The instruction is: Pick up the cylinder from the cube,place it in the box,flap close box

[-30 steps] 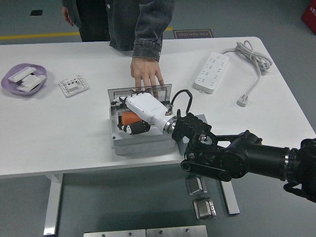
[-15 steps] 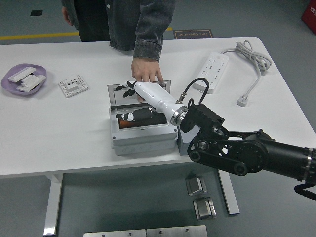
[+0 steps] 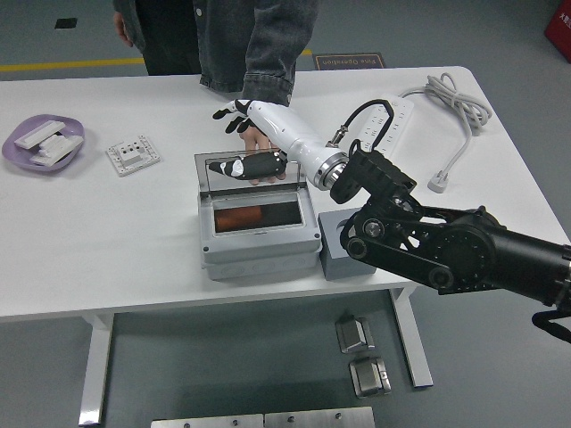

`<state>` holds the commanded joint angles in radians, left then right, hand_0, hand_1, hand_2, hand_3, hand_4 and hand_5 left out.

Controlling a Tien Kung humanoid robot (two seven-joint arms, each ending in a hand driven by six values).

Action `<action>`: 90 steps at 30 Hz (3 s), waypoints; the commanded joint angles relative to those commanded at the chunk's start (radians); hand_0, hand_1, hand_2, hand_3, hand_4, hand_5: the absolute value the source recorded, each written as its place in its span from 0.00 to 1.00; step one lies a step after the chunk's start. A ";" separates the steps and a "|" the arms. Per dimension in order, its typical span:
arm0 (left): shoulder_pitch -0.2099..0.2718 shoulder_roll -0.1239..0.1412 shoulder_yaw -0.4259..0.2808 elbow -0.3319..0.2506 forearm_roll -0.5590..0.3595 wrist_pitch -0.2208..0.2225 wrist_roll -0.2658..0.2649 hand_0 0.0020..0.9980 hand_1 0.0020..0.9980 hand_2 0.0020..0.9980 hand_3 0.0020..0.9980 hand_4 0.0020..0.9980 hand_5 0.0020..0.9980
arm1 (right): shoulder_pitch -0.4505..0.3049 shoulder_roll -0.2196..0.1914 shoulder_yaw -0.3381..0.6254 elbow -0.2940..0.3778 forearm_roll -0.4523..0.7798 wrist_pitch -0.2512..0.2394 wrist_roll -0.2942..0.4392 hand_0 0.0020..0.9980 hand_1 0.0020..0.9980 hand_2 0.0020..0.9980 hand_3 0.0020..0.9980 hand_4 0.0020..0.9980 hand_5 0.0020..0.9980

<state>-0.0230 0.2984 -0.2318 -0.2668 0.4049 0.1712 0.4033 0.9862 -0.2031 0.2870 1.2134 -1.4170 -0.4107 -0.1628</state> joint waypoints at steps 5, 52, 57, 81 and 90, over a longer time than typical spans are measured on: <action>-0.006 0.003 0.005 -0.001 -0.003 -0.001 -0.003 0.96 0.95 0.94 0.92 0.95 0.71 | 0.014 0.037 -0.038 -0.108 0.040 -0.005 0.018 0.70 0.63 0.62 0.74 0.89 0.39; 0.001 0.001 -0.025 -0.003 0.015 0.000 -0.006 0.96 0.95 0.93 0.91 0.95 0.72 | -0.155 -0.143 -0.093 0.244 -0.265 0.016 -0.152 0.70 0.61 0.62 0.74 0.85 0.39; 0.003 0.000 -0.022 -0.003 0.013 -0.001 -0.005 0.96 0.95 0.93 0.91 0.95 0.72 | -0.171 -0.143 -0.089 0.253 -0.294 0.029 -0.178 0.70 0.61 0.62 0.74 0.85 0.39; 0.018 0.004 -0.025 0.004 0.007 -0.005 0.001 0.95 0.95 0.93 0.91 0.95 0.72 | -0.293 -0.197 0.105 0.299 -0.349 0.073 -0.226 0.69 0.61 0.63 0.74 0.82 0.41; 0.045 0.014 -0.020 0.027 -0.027 -0.023 0.006 0.95 0.95 0.93 0.91 0.95 0.72 | -0.496 -0.166 0.417 0.390 -0.391 0.080 -0.222 0.69 0.61 0.63 0.74 0.81 0.40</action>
<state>0.0222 0.3120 -0.2523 -0.2400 0.3781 0.1486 0.4097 0.4899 -0.3689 0.7040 1.6034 -1.8077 -0.3308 -0.3849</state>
